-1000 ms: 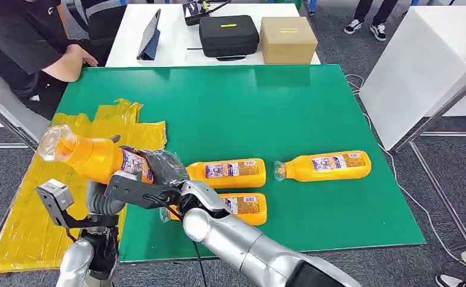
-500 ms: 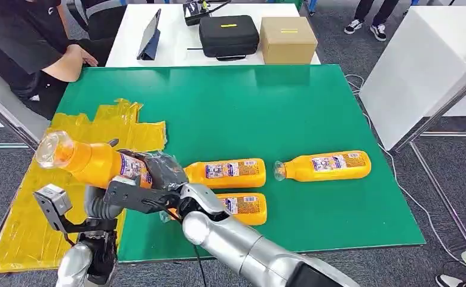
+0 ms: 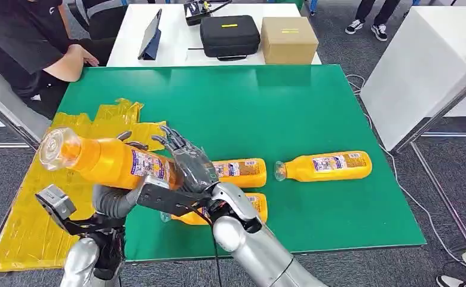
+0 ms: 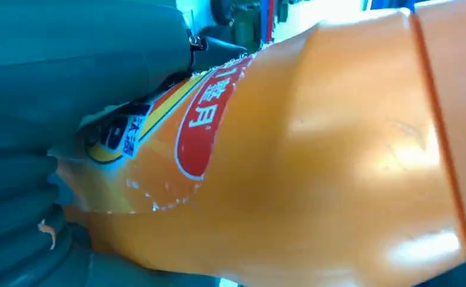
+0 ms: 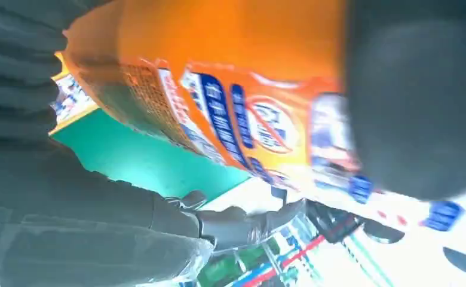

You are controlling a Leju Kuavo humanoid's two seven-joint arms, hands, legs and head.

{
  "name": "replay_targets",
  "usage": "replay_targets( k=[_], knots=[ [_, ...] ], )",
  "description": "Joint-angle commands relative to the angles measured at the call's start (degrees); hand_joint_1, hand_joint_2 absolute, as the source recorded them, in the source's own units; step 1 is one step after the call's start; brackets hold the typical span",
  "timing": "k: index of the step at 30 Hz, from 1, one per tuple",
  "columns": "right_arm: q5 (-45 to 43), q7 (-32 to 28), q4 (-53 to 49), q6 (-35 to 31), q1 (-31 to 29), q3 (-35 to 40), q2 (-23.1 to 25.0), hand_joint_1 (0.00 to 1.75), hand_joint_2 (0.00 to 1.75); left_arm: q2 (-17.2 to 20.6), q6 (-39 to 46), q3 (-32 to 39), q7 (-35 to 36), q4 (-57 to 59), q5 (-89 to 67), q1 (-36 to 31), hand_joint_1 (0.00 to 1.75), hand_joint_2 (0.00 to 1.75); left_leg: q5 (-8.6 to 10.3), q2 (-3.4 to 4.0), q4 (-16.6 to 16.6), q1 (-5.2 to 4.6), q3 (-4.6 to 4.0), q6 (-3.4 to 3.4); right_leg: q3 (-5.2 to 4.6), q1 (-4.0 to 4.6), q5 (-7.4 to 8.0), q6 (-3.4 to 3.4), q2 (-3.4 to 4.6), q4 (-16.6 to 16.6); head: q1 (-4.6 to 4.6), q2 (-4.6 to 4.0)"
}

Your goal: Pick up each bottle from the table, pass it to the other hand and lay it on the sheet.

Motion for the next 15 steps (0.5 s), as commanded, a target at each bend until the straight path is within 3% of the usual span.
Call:
replay_targets(
  k=[1,8,12,15],
  knots=[
    [-0.12,-0.87,-9.63,-1.59,1.58,-7.03,-5.71,0.00,0.00,1.20,-0.23,-0.49,-1.38,3.79,-0.33,-0.77,1.75,1.75,-0.06,-0.13,-0.07,0.02,0.25,-0.15,0.31,0.01,-0.10,-0.04,-0.15,-0.09,0.00,0.02],
    [-5.39,-3.22,-18.32,-2.38,5.46,-10.15,-11.21,0.00,0.00,2.92,1.64,0.37,-2.33,7.00,-1.79,-1.71,1.75,1.75,-0.06,-0.17,-0.08,0.01,0.30,-0.16,0.39,0.01,-0.11,-0.04,-0.20,-0.11,-0.07,0.00],
    [-7.43,-3.92,-23.22,-2.10,8.76,-12.31,-14.04,0.00,0.00,5.05,12.92,2.45,-2.42,11.13,-14.12,-4.72,1.75,1.75,-0.06,-0.24,-0.08,0.03,0.30,-0.18,0.40,0.01,-0.13,-0.05,-0.26,-0.12,-0.02,0.02],
    [-8.52,-4.30,-23.94,-1.68,8.89,-13.08,-14.69,0.00,0.00,6.21,14.00,3.94,-2.50,12.76,-15.43,-5.94,1.75,1.75,-0.01,-0.16,-0.06,0.02,0.16,-0.14,0.22,0.02,-0.06,-0.04,-0.18,-0.08,0.00,0.00]
  ],
)
